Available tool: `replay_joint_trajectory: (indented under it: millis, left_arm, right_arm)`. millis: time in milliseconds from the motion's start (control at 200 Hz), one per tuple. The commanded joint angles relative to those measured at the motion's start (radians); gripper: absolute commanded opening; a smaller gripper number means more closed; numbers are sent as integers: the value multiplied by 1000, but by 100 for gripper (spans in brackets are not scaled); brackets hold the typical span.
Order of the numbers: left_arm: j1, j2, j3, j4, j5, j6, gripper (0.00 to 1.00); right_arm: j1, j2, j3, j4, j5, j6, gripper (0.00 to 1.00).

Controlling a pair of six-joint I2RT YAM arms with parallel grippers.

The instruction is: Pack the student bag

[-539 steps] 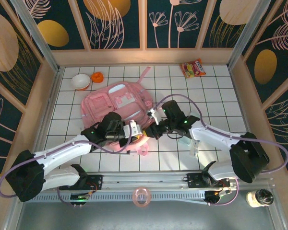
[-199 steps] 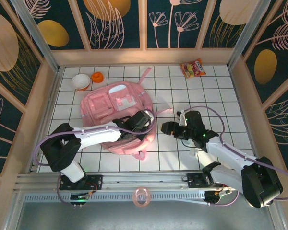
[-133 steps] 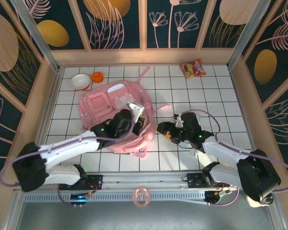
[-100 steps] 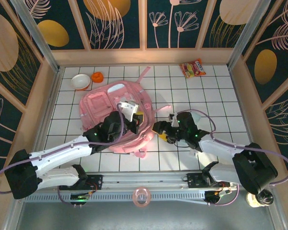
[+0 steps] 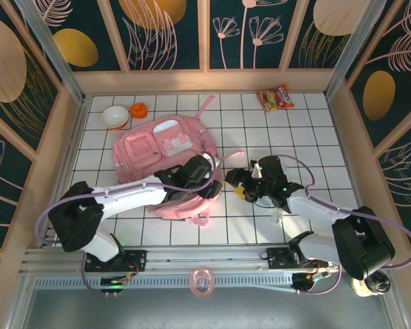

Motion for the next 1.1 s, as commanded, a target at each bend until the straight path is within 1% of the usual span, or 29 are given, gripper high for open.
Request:
replay_joint_trajectory:
  millis: [0, 110, 180, 240, 295, 355, 375, 455, 535, 575, 631, 766, 846, 956, 991, 1006, 1096]
  left_arm:
    - [-6, 57, 75, -127, -96, 51, 82]
    - [-6, 116, 102, -147, -195, 58, 89]
    - [-7, 142, 115, -152, -262, 58, 93]
    - [-6, 194, 125, -156, -322, 45, 94]
    - [-6, 215, 129, -155, -361, 37, 93]
    - [-6, 230, 125, -154, -390, 22, 89]
    - [-6, 235, 123, -155, -400, 17, 86]
    - [-6, 230, 113, -154, -431, -8, 69]
    - [-6, 180, 103, -128, -401, -25, 46]
    - [-6, 137, 96, -102, -377, -35, 30]
    - [-6, 60, 81, -60, -358, -64, 0]
    - [-5, -114, 28, 52, -333, -133, 0]
    - [-6, -196, -40, 120, -296, -160, 0]
    - [-3, -256, -83, 147, -313, -158, 0]
    - [-4, -271, -94, 162, -299, -153, 0]
    - [-4, -278, -101, 171, -288, -155, 0]
    - [-3, -329, -149, 246, -241, -178, 0]
  right_arm:
    - [-7, -38, 10, -63, 23, -43, 78]
    - [-7, -54, 4, -79, 31, -54, 78]
    - [-7, -66, -5, -80, 38, -53, 78]
    - [-7, -78, -15, -80, 43, -50, 78]
    - [-7, -89, -22, -81, 47, -47, 78]
    - [-7, -99, -29, -80, 49, -45, 78]
    - [-7, -102, -31, -80, 49, -44, 78]
    - [-7, -108, -38, -83, 54, -46, 78]
    - [-6, -108, -45, -68, 54, -45, 78]
    - [-7, -105, -47, -49, 49, -42, 78]
    - [-7, -101, -51, -16, 41, -33, 78]
    - [1, -78, -52, 88, 2, 10, 79]
    - [15, -52, -53, 169, -13, 53, 79]
    - [30, 4, -29, 209, -14, 75, 79]
    - [30, 24, -23, 232, -18, 82, 79]
    - [48, 34, -21, 247, -19, 89, 79]
    - [85, 103, -14, 371, -49, 154, 80]
